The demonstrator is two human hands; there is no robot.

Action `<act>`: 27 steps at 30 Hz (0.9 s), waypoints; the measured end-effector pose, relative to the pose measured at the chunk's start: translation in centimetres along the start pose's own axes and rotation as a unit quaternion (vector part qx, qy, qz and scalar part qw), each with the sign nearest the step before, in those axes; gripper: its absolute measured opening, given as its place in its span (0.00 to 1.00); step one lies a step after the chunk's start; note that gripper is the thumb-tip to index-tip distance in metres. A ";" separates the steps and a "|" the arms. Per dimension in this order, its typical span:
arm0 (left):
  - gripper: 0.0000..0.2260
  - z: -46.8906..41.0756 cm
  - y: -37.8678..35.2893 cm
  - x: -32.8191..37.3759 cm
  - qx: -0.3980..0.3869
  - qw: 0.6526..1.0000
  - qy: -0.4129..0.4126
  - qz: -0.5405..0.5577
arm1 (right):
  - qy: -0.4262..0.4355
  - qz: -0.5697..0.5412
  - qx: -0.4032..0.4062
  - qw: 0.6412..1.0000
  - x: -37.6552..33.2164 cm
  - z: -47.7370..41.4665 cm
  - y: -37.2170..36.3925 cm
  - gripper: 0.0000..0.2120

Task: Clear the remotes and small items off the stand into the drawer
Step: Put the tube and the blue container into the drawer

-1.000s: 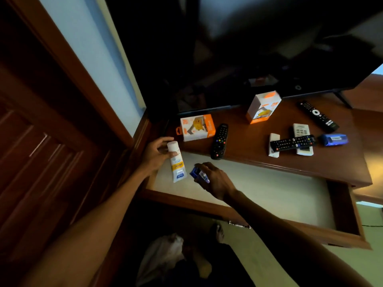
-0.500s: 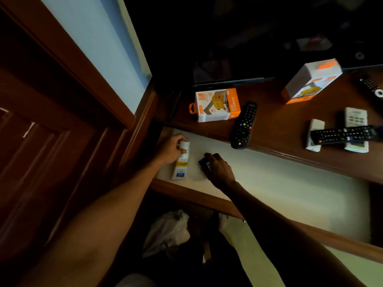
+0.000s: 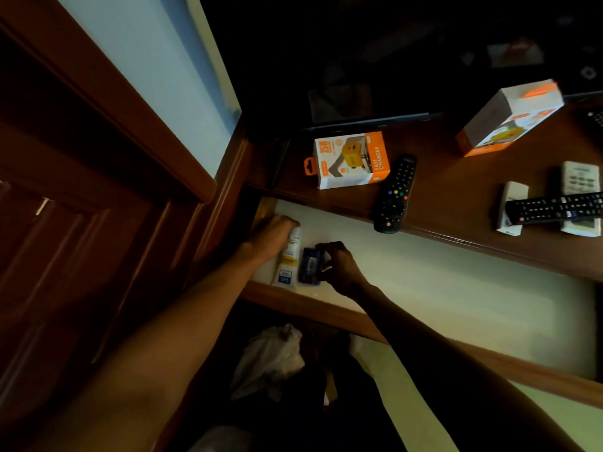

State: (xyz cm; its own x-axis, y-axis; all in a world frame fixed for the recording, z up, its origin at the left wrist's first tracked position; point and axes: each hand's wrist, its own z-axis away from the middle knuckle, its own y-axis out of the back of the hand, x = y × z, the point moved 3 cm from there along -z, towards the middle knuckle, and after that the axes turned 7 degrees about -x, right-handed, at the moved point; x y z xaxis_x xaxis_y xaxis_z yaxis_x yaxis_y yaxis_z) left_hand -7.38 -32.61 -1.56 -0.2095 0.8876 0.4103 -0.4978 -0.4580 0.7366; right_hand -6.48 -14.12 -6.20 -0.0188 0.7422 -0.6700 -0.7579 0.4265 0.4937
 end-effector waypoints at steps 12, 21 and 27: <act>0.18 3.1 2.5 -2.4 0.186 0.971 -0.048 0.143 | -0.005 -0.067 0.060 0.996 -1.8 -0.7 -2.4 0.31; 0.23 5.7 1.1 -4.1 0.231 0.950 -0.003 0.211 | 0.007 -0.066 0.058 0.996 -4.0 -1.2 -3.4 0.31; 0.21 5.3 0.6 -4.7 0.217 0.950 0.039 0.222 | -0.010 -0.061 0.040 0.997 -5.4 -1.4 -4.6 0.31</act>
State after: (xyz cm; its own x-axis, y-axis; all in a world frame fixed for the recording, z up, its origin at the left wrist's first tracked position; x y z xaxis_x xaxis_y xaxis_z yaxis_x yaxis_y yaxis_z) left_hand -2.23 -37.35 -0.17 -0.3880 0.5949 0.7040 0.0451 -0.7506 0.6592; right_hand -3.81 -20.74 -5.62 0.0838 0.6914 -0.7176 -0.6986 0.5543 0.4524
